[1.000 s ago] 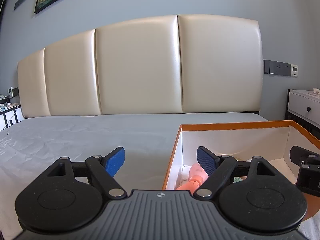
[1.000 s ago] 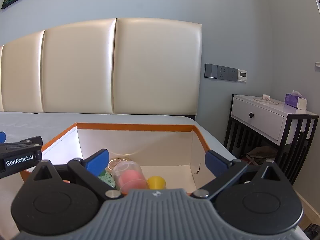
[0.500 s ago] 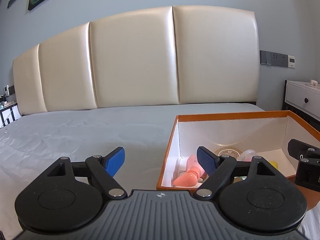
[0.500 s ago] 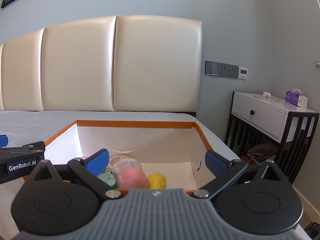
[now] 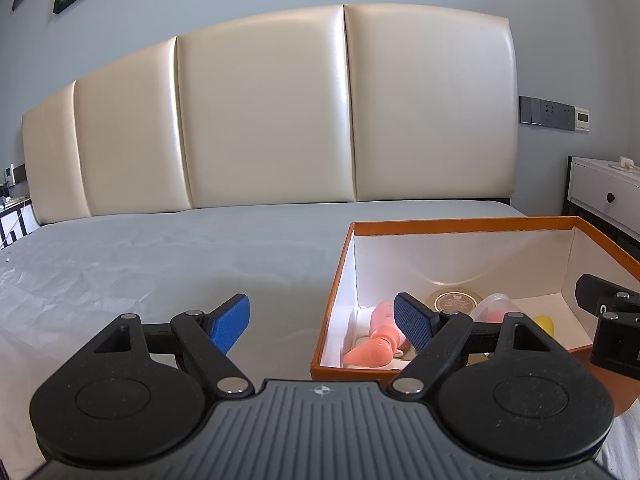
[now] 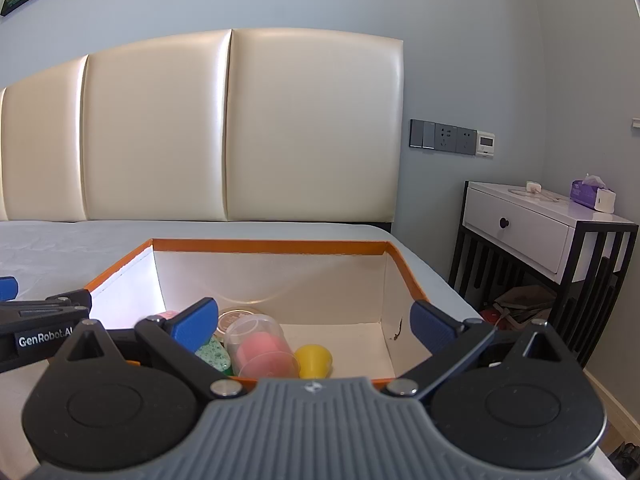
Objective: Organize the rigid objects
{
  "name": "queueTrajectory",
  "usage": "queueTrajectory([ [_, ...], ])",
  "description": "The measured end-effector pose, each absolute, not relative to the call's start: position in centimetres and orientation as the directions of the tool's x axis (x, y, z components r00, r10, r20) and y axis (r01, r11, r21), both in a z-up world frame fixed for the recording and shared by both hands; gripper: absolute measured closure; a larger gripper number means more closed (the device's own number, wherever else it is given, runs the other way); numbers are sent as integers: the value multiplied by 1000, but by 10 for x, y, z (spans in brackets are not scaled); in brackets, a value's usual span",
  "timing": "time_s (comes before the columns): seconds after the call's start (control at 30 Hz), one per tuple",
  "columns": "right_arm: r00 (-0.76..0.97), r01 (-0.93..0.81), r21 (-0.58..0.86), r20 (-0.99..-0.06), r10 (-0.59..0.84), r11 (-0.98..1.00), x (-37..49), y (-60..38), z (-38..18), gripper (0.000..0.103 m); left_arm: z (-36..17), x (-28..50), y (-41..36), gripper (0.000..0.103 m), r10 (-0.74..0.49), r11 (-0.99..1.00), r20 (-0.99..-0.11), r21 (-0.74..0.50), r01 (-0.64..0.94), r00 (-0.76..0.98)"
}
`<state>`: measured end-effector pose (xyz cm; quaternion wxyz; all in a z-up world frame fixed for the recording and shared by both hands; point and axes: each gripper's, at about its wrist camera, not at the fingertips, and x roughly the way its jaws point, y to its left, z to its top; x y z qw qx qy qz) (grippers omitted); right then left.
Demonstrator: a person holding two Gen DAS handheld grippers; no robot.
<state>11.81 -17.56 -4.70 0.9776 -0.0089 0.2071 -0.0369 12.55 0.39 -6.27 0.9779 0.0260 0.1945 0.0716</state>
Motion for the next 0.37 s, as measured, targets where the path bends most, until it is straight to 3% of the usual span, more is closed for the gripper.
queueTrajectory([
  [0.37, 912, 74, -36, -402, -82, 997, 117, -174, -48, 3, -62, 122, 2, 7, 147, 989, -366, 80, -126, 919],
])
